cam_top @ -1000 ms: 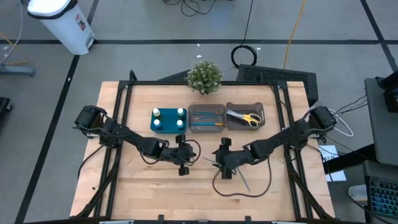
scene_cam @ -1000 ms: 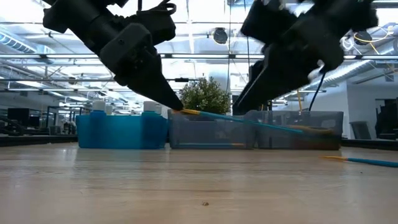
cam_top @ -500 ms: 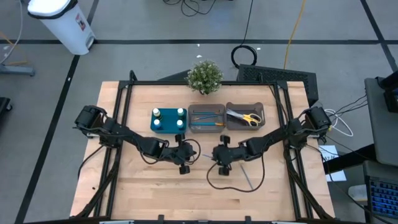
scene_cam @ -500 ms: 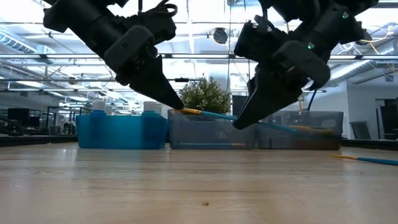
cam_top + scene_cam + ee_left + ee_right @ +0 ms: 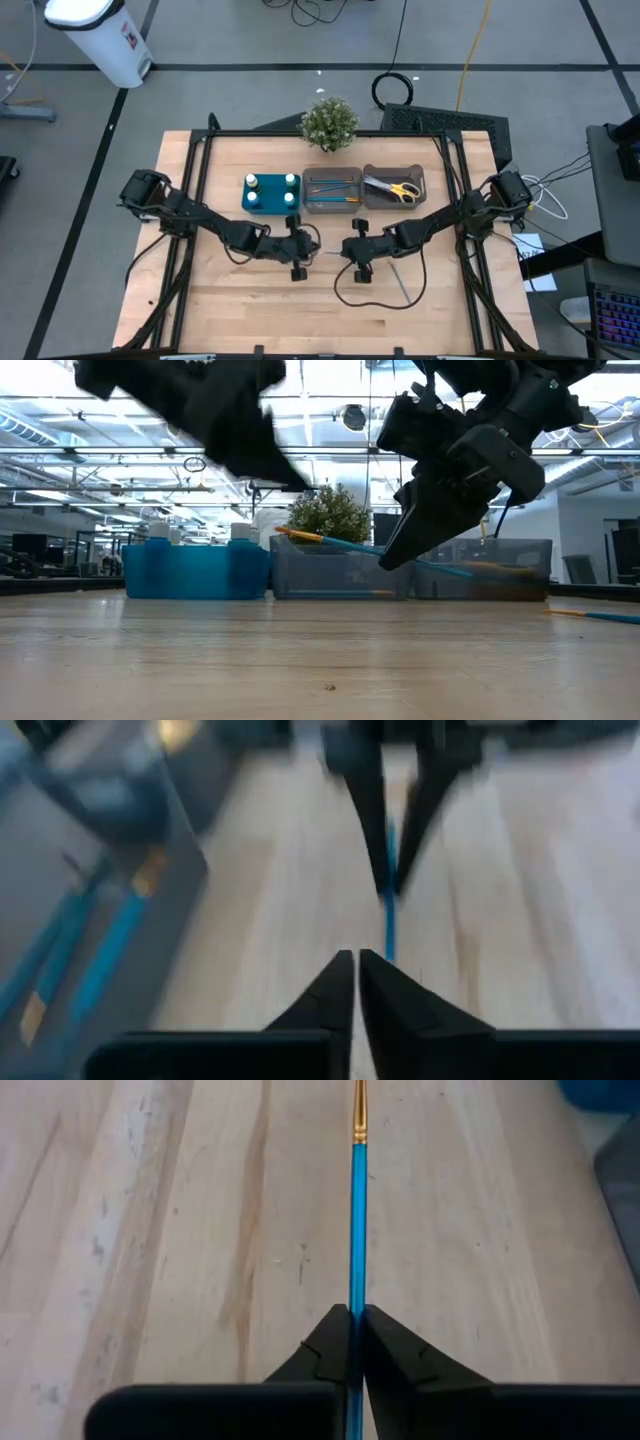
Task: Pick & Place Paint Supplies
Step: Put the paint brush into the left black bin
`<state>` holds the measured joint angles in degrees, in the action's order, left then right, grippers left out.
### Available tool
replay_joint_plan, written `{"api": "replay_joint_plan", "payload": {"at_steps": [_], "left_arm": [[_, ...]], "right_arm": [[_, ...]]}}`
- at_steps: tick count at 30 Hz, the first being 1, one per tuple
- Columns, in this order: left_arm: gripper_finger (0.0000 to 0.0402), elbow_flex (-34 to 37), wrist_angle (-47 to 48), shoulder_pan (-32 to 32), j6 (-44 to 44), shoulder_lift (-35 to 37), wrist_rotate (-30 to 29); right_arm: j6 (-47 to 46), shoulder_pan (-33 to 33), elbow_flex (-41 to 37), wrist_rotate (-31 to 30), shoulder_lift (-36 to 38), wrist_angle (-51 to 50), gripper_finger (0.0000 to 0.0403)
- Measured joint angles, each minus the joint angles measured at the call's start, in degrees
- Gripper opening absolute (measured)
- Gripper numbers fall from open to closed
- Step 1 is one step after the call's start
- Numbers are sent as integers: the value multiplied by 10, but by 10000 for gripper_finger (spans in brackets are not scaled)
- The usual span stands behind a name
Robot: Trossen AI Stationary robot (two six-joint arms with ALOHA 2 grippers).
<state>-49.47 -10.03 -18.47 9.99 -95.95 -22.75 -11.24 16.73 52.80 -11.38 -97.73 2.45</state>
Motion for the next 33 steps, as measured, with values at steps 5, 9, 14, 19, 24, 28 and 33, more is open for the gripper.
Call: {"api": "replay_joint_plan", "payload": {"at_steps": [5, 9, 14, 19, 24, 28, 33], "left_arm": [[88, -1, -59, -13, -26, 57, -1], [140, 0, -33, -26, -22, 108, 2], [183, 1, 4, -38, -5, 141, 8], [204, 0, 0, -38, 7, 141, 18], [209, 0, 0, -36, 7, 141, 18], [209, 0, 0, -36, 7, 141, 18], [209, 0, 0, -36, 7, 141, 18]], "right_arm": [[-9, 0, 0, 12, 0, 0, 6], [-9, -2, 0, 12, 8, -2, 5], [-4, -25, 0, 11, 48, 24, 5], [27, -79, 1, 12, 98, 50, 6], [55, -158, 1, 42, 114, 44, 6], [102, -215, 1, 71, 104, 48, 6], [111, -268, 0, 77, 99, 41, 6]]}}
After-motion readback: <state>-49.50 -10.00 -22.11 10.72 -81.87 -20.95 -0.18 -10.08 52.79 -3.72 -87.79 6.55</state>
